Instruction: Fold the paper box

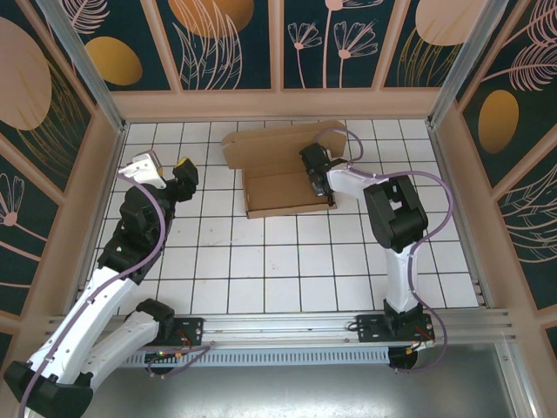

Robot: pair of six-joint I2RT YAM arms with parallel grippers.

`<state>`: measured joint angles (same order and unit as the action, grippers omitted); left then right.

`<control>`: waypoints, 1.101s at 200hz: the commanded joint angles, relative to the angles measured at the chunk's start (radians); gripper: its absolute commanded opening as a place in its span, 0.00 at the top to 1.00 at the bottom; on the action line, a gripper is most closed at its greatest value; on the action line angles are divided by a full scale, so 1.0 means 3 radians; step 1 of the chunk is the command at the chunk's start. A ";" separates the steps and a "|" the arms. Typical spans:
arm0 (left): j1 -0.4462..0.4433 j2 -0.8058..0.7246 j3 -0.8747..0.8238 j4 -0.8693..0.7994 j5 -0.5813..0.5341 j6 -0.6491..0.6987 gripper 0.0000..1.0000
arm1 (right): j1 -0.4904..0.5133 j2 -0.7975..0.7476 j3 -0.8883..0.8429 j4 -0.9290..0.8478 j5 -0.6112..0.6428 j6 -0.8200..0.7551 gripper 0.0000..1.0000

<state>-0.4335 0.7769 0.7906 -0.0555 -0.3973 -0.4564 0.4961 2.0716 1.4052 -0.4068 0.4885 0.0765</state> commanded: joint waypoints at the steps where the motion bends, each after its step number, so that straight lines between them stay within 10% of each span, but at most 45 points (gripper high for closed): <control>1: 0.0016 -0.0034 -0.0038 0.0109 0.0001 -0.0008 0.27 | -0.0071 0.0165 -0.0133 -0.0192 0.0118 -0.0133 0.97; 44: 0.0018 0.0012 -0.0067 0.0163 0.0067 0.0006 0.26 | -0.0120 -0.0511 -0.0591 0.0552 -0.0478 -0.0149 0.56; 78: 0.0015 0.0139 -0.0094 0.0258 0.0298 0.0088 0.24 | -0.0134 -0.1239 -0.1029 0.1174 -0.1042 -0.0211 0.43; 154: 0.0017 0.0463 -0.0139 0.0849 0.0134 -0.0025 0.26 | -0.0196 -0.2902 -0.2801 0.4150 -0.1710 -0.0592 0.48; 220: 0.0407 0.1196 0.0277 0.0921 0.0319 0.0004 0.17 | -0.0875 -0.2811 -0.2871 0.4263 -0.2350 -0.1145 0.40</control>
<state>-0.3859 1.1213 0.8654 0.1329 -0.3408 -0.4152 0.3538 1.1896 0.5880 0.7048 -0.0784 -0.2062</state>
